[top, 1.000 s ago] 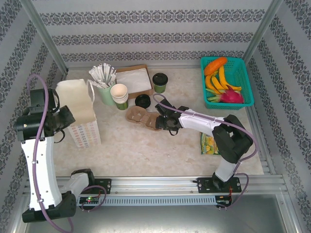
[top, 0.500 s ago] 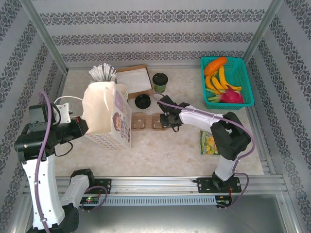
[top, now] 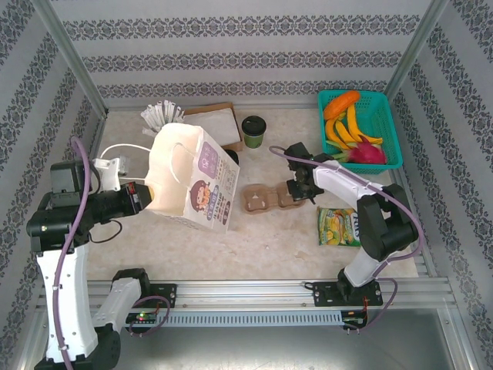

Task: Pack the takeout coffee

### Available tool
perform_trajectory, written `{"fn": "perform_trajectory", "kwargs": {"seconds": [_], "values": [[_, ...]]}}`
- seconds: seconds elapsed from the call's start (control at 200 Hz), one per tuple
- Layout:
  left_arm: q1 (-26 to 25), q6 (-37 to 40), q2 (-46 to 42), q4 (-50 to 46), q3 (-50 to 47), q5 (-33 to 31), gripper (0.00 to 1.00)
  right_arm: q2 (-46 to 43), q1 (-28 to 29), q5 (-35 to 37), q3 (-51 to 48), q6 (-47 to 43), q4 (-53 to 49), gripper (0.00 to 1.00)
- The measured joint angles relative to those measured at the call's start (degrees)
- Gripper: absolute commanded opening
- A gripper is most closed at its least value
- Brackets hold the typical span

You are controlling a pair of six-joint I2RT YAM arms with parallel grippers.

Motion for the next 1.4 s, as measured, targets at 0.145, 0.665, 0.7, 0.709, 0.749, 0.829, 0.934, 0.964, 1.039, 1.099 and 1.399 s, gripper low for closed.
{"fn": "perform_trajectory", "kwargs": {"seconds": [0.145, 0.665, 0.7, 0.709, 0.749, 0.829, 0.934, 0.964, 1.039, 1.099, 1.399], "values": [[-7.3, 0.1, 2.6, 1.6, -0.3, -3.2, 0.00, 0.0, -2.2, 0.6, 1.5, -6.3, -2.3, 0.18], [-27.3, 11.6, 18.9, 3.3, 4.4, -17.3, 0.00, 0.7, -7.6, 0.5, 0.9, -16.2, -0.3, 0.21], [-27.4, 12.9, 19.8, 3.3, 5.5, -18.0, 0.00, 0.7, -7.9, 0.2, 0.9, -16.8, 0.0, 0.21], [-27.4, 13.4, 20.0, 3.2, 5.9, -18.1, 0.00, 0.7, -7.9, 0.1, 0.9, -16.9, 0.0, 0.21], [-27.5, 14.9, 20.9, 3.0, 7.2, -18.7, 0.00, 0.7, -8.2, -0.1, 0.9, -17.6, 0.5, 0.21], [-27.5, 17.7, 21.3, 2.7, 8.3, -19.6, 0.00, 0.7, -9.1, -0.6, 0.7, -18.7, 1.5, 0.21], [-27.6, 19.9, 20.3, 1.7, 8.5, -20.6, 0.00, 0.7, -10.8, -1.2, 0.7, -20.2, 2.6, 0.21], [-27.5, 20.2, 20.0, 1.5, 8.5, -20.9, 0.00, 0.7, -11.2, -1.4, 0.7, -20.4, 2.8, 0.22], [-27.6, 20.9, 19.7, 0.4, 8.5, -20.9, 0.00, 0.7, -12.1, -3.0, 0.7, -21.7, 3.5, 0.25], [-27.6, 21.4, 20.0, 0.1, 8.5, -20.6, 0.00, 0.7, -12.4, -4.6, 0.7, -22.7, 4.3, 0.29], [-27.6, 23.2, 25.3, 0.2, 8.4, -15.9, 0.00, 0.2, -11.1, -6.4, 2.0, -20.6, 6.5, 0.65]]}}
